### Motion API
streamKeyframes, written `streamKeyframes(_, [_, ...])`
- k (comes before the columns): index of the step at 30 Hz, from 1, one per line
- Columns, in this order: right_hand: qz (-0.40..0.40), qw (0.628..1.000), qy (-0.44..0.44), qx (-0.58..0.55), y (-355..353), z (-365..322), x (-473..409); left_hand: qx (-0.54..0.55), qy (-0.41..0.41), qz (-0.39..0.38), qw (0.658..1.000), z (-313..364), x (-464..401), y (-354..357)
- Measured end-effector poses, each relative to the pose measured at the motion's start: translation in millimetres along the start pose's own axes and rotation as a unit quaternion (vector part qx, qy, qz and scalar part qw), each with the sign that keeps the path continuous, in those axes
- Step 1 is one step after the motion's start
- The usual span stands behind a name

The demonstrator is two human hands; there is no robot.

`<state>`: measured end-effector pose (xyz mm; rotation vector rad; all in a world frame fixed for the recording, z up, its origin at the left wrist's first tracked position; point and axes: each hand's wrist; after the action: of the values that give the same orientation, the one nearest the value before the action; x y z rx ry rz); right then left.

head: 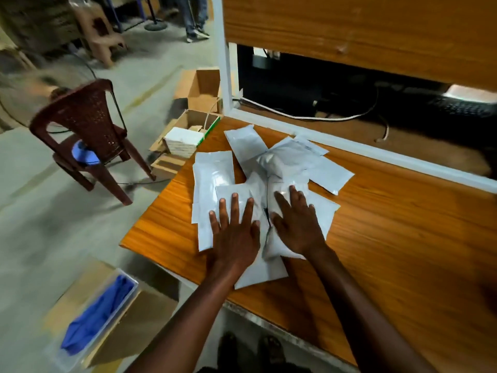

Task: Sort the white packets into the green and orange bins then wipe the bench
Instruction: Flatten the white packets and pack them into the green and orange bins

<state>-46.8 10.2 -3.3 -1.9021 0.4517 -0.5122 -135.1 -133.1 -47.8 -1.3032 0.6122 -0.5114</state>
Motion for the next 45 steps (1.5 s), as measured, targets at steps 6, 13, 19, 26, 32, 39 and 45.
streamKeyframes(6, [0.003,1.000,0.009,0.009,-7,1,1,0.019,0.061,0.006,0.998,-2,-2,-13])
streamKeyframes(13, [0.085,0.996,0.028,0.022,22,-4,7,0.051,0.047,0.017,0.997,12,10,5])
streamKeyframes(19, [0.120,0.992,0.022,-0.032,26,0,13,0.040,0.089,0.008,0.995,11,11,6])
streamKeyframes(26, [0.156,0.984,0.034,-0.084,13,-6,36,0.060,0.130,0.008,0.990,8,13,3])
streamKeyframes(32, [0.187,0.974,0.085,-0.101,3,-12,96,0.105,0.181,0.012,0.978,12,25,-23])
streamKeyframes(39, [0.262,0.936,0.201,-0.123,4,6,181,0.134,0.295,0.009,0.946,50,53,-46])
streamKeyframes(45, [0.327,0.886,0.299,-0.135,11,38,256,0.165,0.407,-0.014,0.898,104,84,-50])
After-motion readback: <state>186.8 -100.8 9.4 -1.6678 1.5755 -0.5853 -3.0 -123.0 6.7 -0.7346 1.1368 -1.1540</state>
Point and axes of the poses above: each hand's wrist, its own x-axis away from the middle knuckle, its own y-axis out of the palm, z = x × y, and after that the axes turned 3 degrees about y, right-handed
